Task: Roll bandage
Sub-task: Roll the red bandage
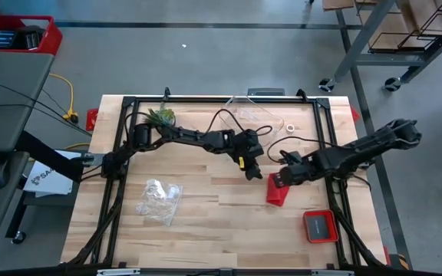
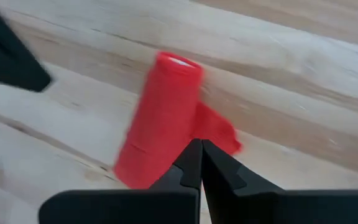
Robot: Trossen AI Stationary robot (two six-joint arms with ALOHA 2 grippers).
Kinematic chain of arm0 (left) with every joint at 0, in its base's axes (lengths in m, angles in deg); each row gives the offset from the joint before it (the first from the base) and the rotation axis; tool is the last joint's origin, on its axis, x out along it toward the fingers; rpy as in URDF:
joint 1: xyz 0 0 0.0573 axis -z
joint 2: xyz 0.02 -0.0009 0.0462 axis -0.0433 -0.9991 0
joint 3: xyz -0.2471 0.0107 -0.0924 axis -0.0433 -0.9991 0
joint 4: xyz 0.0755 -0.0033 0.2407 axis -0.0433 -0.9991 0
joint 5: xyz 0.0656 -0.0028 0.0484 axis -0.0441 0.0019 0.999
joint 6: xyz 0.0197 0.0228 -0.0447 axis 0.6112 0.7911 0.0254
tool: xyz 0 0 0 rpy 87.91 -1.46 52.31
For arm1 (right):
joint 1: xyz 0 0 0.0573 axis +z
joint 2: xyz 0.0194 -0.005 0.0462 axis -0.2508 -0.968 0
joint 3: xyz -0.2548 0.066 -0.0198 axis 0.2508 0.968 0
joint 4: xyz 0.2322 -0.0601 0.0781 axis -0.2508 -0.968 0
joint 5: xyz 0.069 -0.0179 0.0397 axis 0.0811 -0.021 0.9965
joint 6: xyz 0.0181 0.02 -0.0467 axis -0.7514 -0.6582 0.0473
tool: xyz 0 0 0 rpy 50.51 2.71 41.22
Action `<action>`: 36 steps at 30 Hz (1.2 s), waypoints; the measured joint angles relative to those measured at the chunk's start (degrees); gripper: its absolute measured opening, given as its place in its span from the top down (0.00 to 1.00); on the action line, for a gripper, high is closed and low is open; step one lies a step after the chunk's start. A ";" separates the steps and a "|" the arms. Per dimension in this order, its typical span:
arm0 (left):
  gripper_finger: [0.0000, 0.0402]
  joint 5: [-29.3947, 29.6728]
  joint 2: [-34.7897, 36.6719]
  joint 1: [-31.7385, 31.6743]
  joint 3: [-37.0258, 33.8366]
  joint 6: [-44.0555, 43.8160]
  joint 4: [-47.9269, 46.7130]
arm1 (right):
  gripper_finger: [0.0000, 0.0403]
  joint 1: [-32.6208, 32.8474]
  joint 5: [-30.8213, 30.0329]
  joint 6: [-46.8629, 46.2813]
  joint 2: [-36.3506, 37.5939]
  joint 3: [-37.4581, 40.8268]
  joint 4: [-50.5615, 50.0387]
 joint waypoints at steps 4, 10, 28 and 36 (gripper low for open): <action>1.00 0.33 0.76 -1.46 -0.04 1.86 -0.90 | 1.00 -4.35 2.08 6.68 -0.85 0.00 3.42; 1.00 1.89 6.32 -3.06 -0.04 10.87 -9.46 | 1.00 -12.20 8.12 26.37 -0.20 0.00 3.77; 1.00 14.94 24.99 0.11 -21.09 12.54 -6.43 | 1.00 -20.53 21.93 42.14 4.44 11.25 18.37; 1.00 14.86 28.90 1.41 -23.23 10.37 -6.94 | 0.94 -25.77 27.55 53.56 6.50 9.81 17.96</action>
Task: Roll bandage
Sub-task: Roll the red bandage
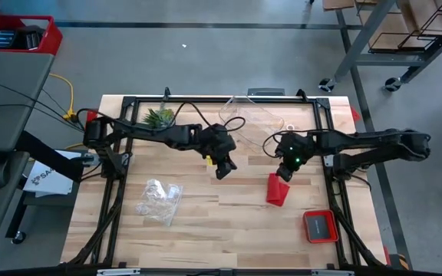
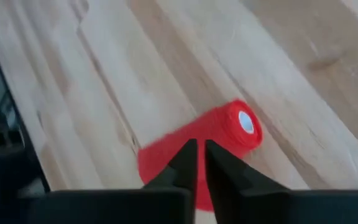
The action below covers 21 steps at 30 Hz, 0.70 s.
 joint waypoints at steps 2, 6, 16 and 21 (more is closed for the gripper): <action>1.00 0.04 0.80 -0.03 -0.02 -0.75 -0.04 | 0.87 -1.87 2.10 5.84 -1.10 0.00 0.07; 1.00 0.11 1.90 -0.06 0.00 -3.31 -0.44 | 0.68 -4.38 1.36 14.50 -3.26 0.00 0.11; 1.00 0.11 1.94 1.62 0.00 -6.52 -0.31 | 0.45 -5.46 6.83 28.10 -10.48 0.02 0.68; 1.00 0.10 1.94 2.65 0.00 -6.97 -0.31 | 0.46 -5.46 7.13 29.01 -13.70 0.02 4.21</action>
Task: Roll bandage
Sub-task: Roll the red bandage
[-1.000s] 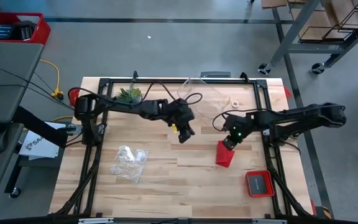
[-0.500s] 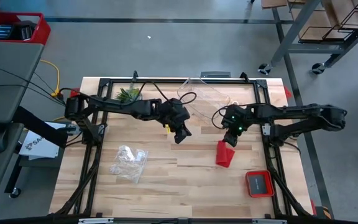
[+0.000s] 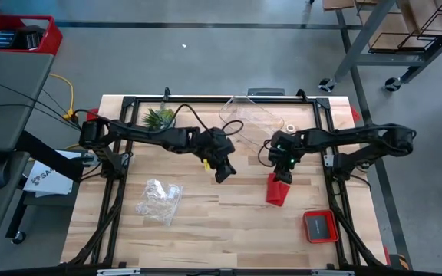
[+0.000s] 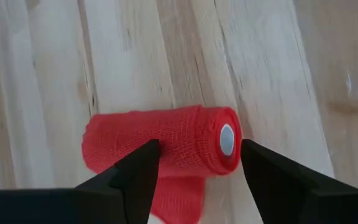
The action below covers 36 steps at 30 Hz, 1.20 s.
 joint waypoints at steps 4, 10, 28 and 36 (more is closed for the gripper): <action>1.00 0.12 0.00 0.80 0.00 -0.53 -0.25 | 0.46 0.00 0.37 0.34 -1.62 0.00 1.85; 1.00 0.62 -0.02 1.39 0.00 -0.49 -1.83 | 0.47 0.04 1.91 0.65 -2.85 -0.04 2.47; 1.00 14.16 11.09 -0.71 -0.31 13.81 -20.98 | 1.00 0.13 5.45 -15.74 -3.12 -2.35 7.65; 1.00 14.26 20.54 1.06 -15.50 3.69 -14.29 | 1.00 1.97 4.32 -28.05 -3.62 -2.40 17.42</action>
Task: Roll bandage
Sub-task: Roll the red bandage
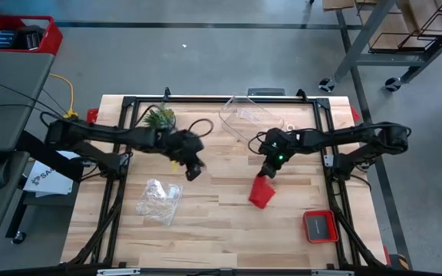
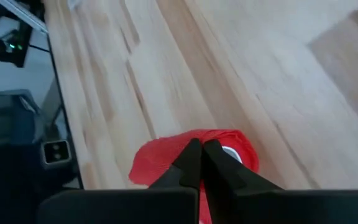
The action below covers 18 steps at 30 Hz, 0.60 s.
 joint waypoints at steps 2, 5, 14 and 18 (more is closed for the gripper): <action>1.00 0.00 2.42 1.07 -4.66 -4.20 2.99 | 1.00 1.15 -0.54 -2.33 -0.75 0.00 2.80; 1.00 0.35 5.48 3.01 -10.45 -10.77 6.80 | 1.00 2.90 -1.54 -5.59 -2.98 -0.02 7.82; 1.00 2.28 8.19 8.32 -16.37 -19.07 11.93 | 1.00 4.88 -2.55 -12.05 -13.91 -5.17 19.56; 1.00 2.44 8.18 9.00 -16.34 -19.11 11.93 | 1.00 5.68 -1.78 -8.24 -18.87 -12.54 17.57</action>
